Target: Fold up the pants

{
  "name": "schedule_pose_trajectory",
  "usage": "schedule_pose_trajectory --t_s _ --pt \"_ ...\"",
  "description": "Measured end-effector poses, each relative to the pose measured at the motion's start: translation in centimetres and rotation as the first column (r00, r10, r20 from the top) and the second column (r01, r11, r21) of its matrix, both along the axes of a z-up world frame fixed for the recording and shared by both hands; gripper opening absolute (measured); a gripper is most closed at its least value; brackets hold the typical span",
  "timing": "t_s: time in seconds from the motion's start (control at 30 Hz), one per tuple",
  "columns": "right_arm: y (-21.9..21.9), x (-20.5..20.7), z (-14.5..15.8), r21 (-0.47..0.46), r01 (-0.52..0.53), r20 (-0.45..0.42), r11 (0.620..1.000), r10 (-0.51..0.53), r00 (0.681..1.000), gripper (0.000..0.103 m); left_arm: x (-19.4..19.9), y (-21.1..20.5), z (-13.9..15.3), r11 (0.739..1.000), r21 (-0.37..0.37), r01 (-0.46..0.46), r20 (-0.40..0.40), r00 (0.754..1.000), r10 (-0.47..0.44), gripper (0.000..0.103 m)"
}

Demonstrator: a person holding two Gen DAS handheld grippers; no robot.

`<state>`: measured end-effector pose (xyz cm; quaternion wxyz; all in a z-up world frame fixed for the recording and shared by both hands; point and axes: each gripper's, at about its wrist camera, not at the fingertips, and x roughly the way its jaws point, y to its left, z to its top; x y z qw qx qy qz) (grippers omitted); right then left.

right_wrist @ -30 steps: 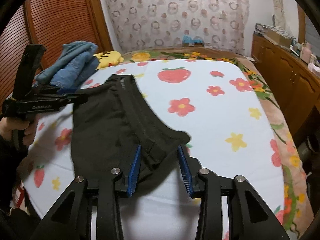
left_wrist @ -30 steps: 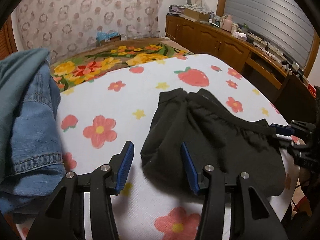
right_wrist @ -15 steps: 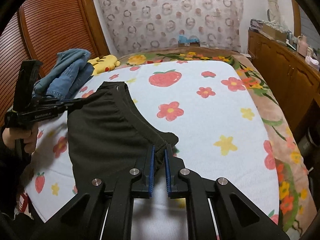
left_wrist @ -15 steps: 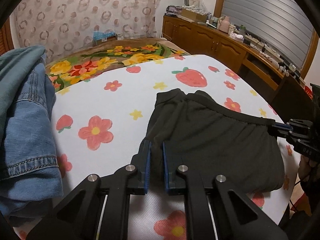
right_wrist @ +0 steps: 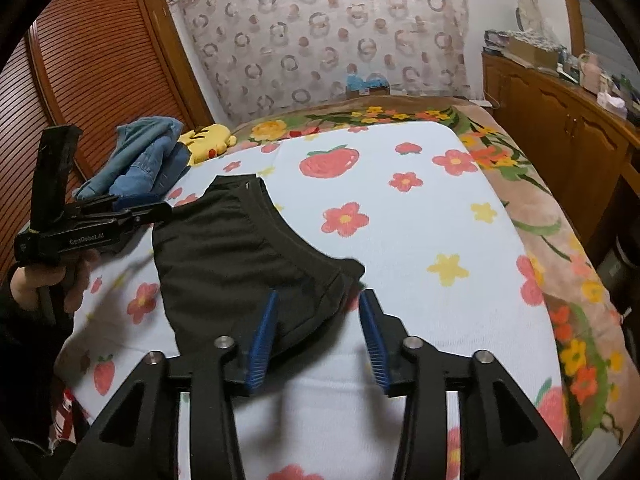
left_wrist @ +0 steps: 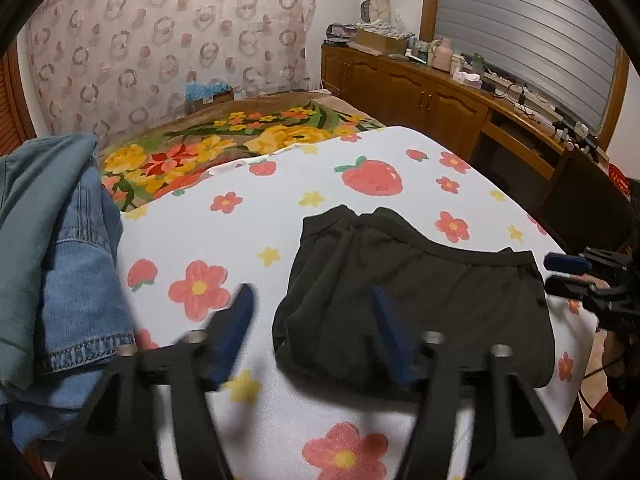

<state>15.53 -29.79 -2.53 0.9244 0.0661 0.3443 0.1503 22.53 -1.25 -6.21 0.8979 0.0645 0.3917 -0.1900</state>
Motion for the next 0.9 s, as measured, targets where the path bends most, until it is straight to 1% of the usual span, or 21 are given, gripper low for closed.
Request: schedule_pose_trajectory --t_s 0.07,0.2,0.33,0.57,0.63,0.67,0.73,0.77,0.83,0.87,0.9 --pt "0.0 -0.4 -0.1 0.011 0.015 -0.009 1.000 -0.015 1.000 0.051 0.2 -0.1 0.1 1.000 -0.004 0.008 0.002 1.000 -0.008 0.080" --pt "-0.1 -0.9 -0.5 0.033 0.042 -0.032 0.999 -0.041 0.999 0.055 1.0 -0.3 -0.3 1.000 -0.001 0.023 -0.016 1.000 -0.023 0.080" --pt "0.2 -1.1 -1.0 0.048 0.059 -0.052 0.997 -0.056 0.997 0.055 2.0 -0.6 -1.0 0.999 0.018 0.036 -0.034 0.999 -0.036 0.080" --pt "0.4 -0.6 -1.4 0.083 0.061 -0.078 0.995 -0.054 0.995 0.056 3.9 -0.3 -2.3 0.999 0.011 0.041 -0.102 0.994 -0.040 0.080" --pt "0.5 -0.3 -1.5 0.087 0.063 -0.085 0.994 -0.055 0.995 0.056 4.2 -0.5 -2.5 0.998 0.004 0.056 -0.121 0.991 -0.056 0.080" --pt "0.5 -0.1 -1.7 0.088 0.064 -0.091 0.994 -0.055 0.994 0.056 4.4 -0.6 -2.6 0.998 0.000 0.068 -0.129 0.989 -0.067 0.076" --pt "0.5 0.3 -1.9 0.095 0.069 -0.103 0.993 -0.059 0.993 0.056 4.6 -1.0 -2.9 0.996 0.000 0.085 -0.143 0.986 -0.084 0.073" --pt "0.5 0.4 -1.9 0.097 0.073 -0.099 0.993 -0.064 0.993 0.056 4.7 -1.1 -3.0 0.996 -0.002 0.093 -0.150 0.984 -0.093 0.067" --pt "0.5 0.6 -1.8 0.103 0.076 -0.102 0.992 -0.066 0.993 0.056 5.1 -1.4 -3.2 0.995 0.000 0.102 -0.162 0.982 -0.100 0.062" --pt "0.5 0.7 -1.8 0.107 0.076 -0.102 0.991 -0.065 0.993 0.056 5.2 -1.4 -3.3 0.994 -0.001 0.105 -0.167 0.980 -0.104 0.056" --pt "0.5 0.8 -1.8 0.110 0.078 -0.101 0.991 -0.067 0.993 0.056 5.3 -1.6 -3.5 0.994 -0.009 0.113 -0.176 0.978 -0.113 0.054"
